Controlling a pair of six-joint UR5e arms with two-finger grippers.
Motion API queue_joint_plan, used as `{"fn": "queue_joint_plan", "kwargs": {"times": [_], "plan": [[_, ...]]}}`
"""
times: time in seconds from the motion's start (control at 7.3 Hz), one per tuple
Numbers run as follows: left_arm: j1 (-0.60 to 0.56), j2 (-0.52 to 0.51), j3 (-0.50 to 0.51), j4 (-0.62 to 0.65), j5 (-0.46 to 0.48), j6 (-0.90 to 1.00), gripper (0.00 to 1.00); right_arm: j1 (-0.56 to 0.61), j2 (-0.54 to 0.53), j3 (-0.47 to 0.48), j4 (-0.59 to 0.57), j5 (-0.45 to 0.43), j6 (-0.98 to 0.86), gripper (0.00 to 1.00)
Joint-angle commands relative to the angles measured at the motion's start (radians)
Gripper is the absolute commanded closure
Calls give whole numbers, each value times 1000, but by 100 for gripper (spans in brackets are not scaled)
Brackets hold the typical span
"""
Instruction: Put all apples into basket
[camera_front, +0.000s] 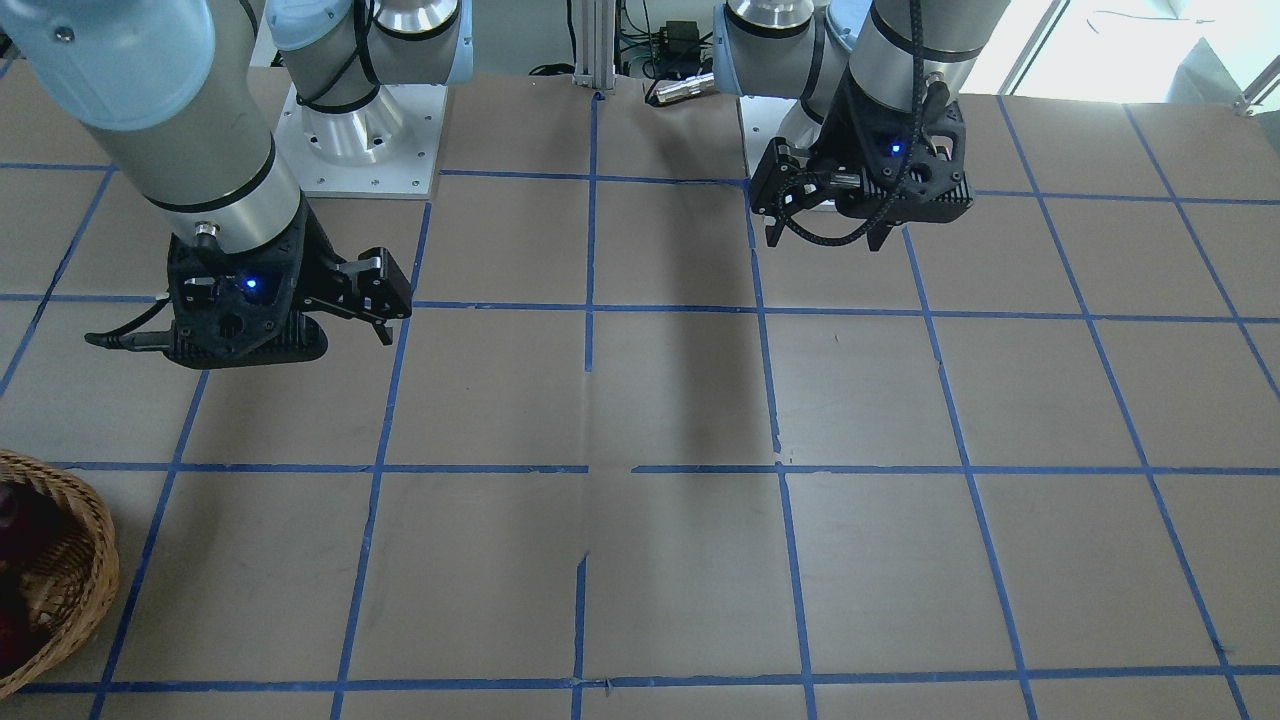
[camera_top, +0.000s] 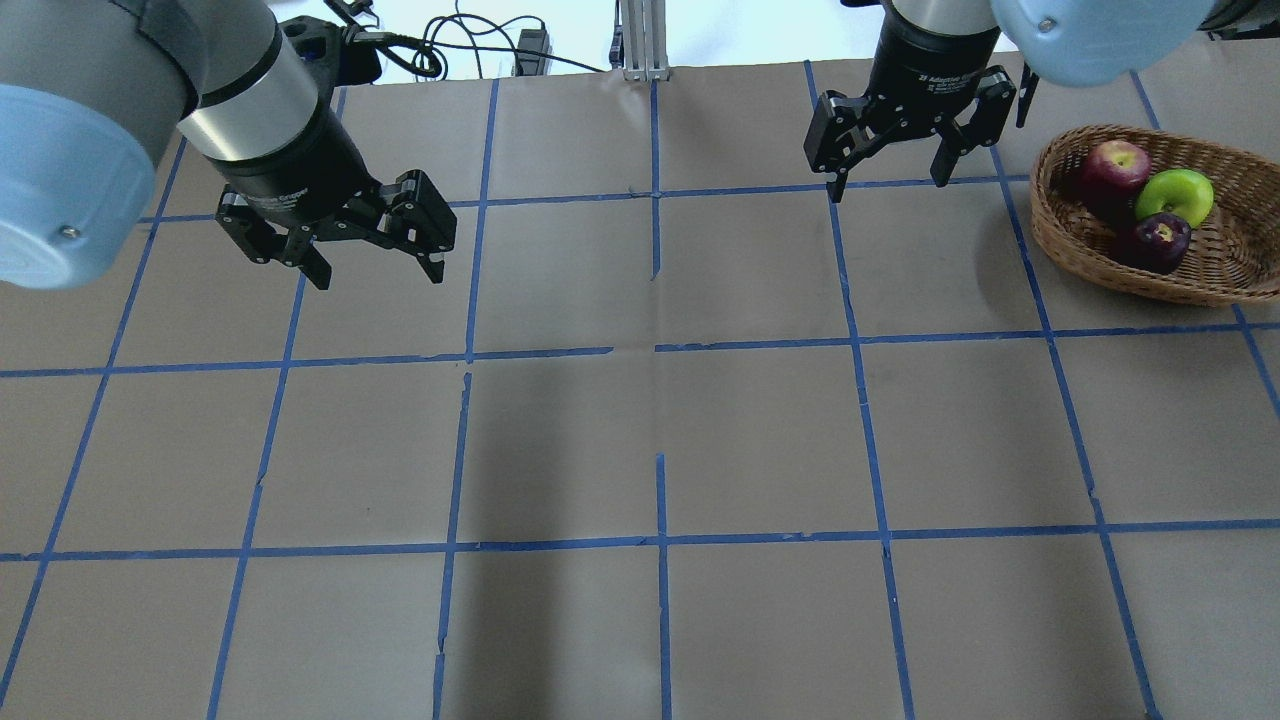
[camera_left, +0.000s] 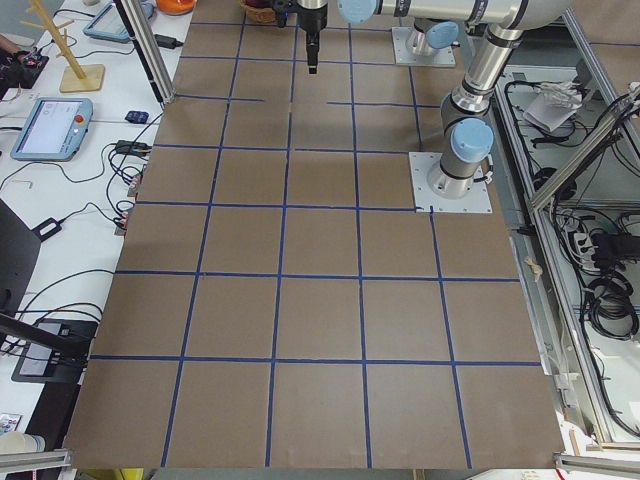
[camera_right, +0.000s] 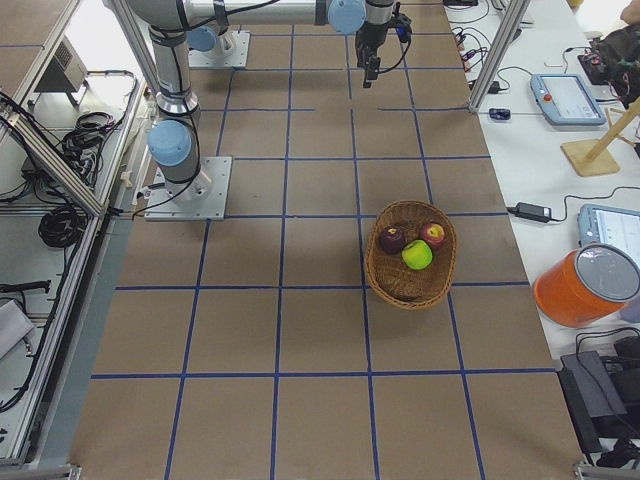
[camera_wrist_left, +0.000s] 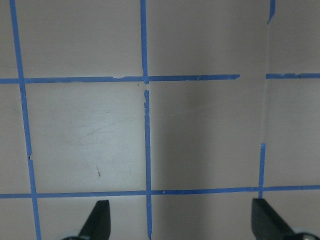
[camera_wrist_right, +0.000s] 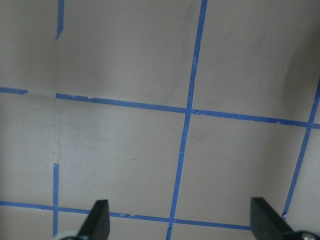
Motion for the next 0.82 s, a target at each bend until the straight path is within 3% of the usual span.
{"fn": "queue_joint_plan", "kwargs": {"times": [0.0, 0.68], "plan": [[1, 0, 1, 4, 0, 0, 0, -5, -4, 19, -15, -3, 2, 0], [1, 0, -1, 4, 0, 0, 0, -8, -9, 20, -5, -12, -4, 0]]}}
